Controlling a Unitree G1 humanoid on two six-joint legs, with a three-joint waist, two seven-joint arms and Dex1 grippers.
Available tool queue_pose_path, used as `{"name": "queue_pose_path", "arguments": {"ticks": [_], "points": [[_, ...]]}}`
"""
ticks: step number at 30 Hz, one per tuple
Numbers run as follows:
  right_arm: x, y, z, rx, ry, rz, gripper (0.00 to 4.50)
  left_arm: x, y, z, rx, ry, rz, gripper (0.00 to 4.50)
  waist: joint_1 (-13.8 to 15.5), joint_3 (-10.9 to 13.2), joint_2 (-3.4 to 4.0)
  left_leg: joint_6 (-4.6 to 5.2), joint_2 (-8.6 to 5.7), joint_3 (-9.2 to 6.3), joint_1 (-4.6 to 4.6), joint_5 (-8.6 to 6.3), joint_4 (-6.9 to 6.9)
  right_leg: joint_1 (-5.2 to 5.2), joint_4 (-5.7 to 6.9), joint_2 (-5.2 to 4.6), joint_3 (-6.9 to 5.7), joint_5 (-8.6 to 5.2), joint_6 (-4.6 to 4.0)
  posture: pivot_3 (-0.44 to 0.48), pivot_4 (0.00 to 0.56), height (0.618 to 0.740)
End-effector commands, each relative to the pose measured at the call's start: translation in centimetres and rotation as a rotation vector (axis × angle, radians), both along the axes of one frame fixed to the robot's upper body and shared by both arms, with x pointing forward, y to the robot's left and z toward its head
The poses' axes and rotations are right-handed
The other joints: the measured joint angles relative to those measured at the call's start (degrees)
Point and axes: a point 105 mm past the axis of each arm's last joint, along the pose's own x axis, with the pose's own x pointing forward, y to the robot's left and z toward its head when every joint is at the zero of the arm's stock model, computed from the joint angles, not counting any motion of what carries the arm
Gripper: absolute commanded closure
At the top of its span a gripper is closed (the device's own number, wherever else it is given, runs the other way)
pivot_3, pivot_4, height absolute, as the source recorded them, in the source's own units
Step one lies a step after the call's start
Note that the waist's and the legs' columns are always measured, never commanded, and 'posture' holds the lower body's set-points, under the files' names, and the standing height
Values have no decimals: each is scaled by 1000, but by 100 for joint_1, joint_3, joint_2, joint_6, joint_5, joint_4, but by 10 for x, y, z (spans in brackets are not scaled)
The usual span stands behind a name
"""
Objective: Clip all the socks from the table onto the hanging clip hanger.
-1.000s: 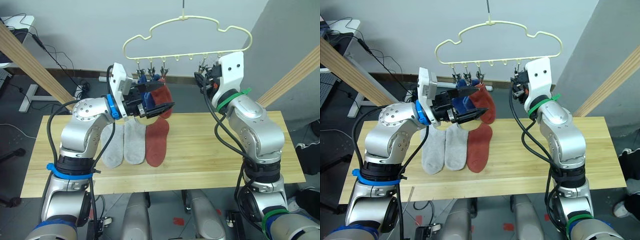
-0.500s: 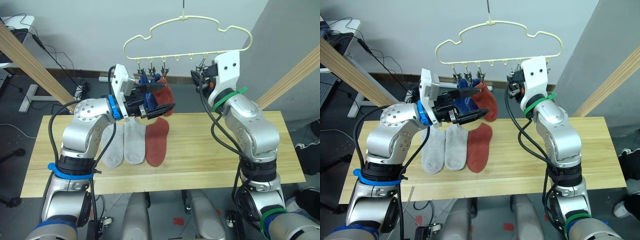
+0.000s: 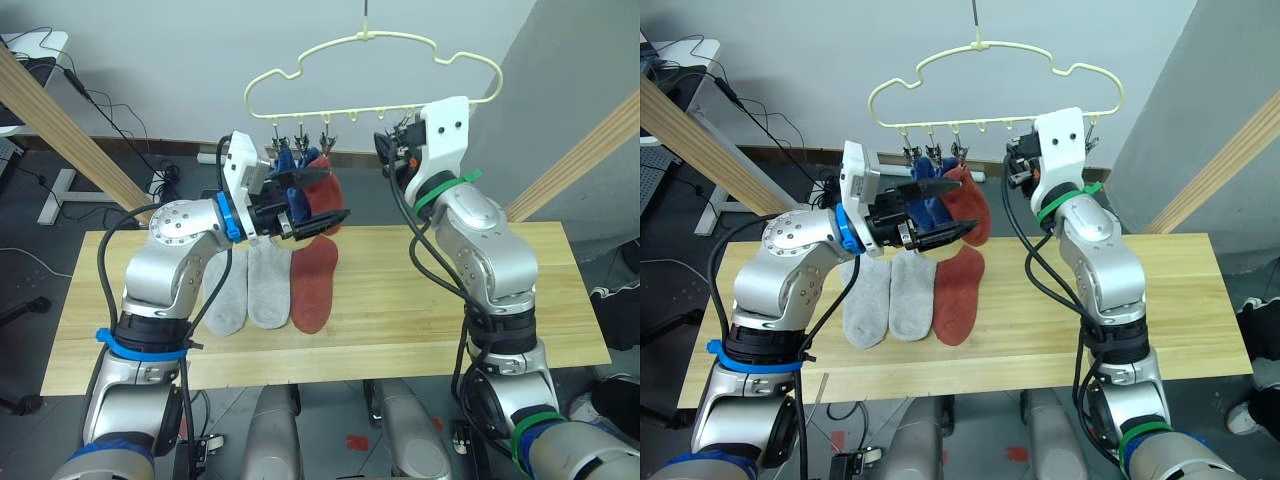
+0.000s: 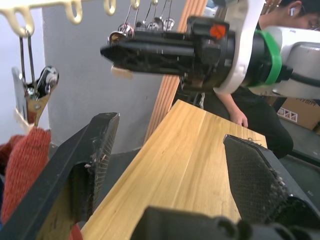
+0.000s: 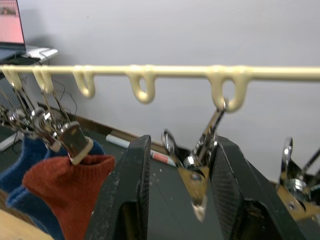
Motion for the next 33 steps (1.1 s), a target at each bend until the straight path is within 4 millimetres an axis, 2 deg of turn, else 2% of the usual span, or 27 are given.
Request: {"name": "queue_pose_path", "arguments": {"ticks": [1,14,17,19,21,22,26,29,31,33], "points": [[-6,-3,21,53,-78,-4,2825,-6,-4,6,-3,-41,-17,716,1,0,0,0,0,0,0,0,0,0,0,0,0,0,0,-130,326,740],[-5,-5,22,80,-79,-18,2825,-5,-5,4,-3,-35,-16,716,1,0,0,0,0,0,0,0,0,0,1,0,0,0,0,-132,324,740],[-4,-6,22,83,-78,-22,3377,-5,-5,3,-5,-31,-11,716,1,0,0,0,0,0,0,0,0,0,1,0,0,0,-1,-132,324,740],[-4,-6,22,87,-78,-22,3970,-5,-5,3,-7,-30,-8,716,0,0,0,0,0,0,0,0,0,0,1,0,0,0,0,-132,324,740],[-4,-6,22,86,-78,-22,4341,-5,-5,3,-12,-26,-3,716,0,0,0,0,0,0,0,0,0,0,2,0,0,0,-1,-133,326,740],[-4,-6,22,86,-78,-21,4483,-5,-5,-1,-11,-9,8,716,1,0,0,0,0,0,0,0,0,0,2,0,0,0,-1,-133,326,740],[-4,-6,22,89,-79,-18,4483,-11,-7,-20,-20,49,55,716,-1,-2,3,0,0,2,0,0,0,0,2,-3,2,0,-1,-134,327,740],[-4,-6,23,89,-80,-16,4483,-12,-6,-43,1,87,138,716,-1,-2,3,0,1,-2,1,0,0,0,6,-2,-1,1,-1,-132,330,740],[-4,-6,22,89,-80,-15,4500,-12,-5,-57,5,122,198,166,-2,-2,3,0,0,-1,1,0,1,0,8,-2,0,2,-3,-132,330,740],[-4,-5,22,90,-78,-12,4500,-12,-6,-82,44,152,277,23,-2,-3,5,0,0,-1,1,0,3,0,10,-3,0,2,-3,-129,332,740]]}}
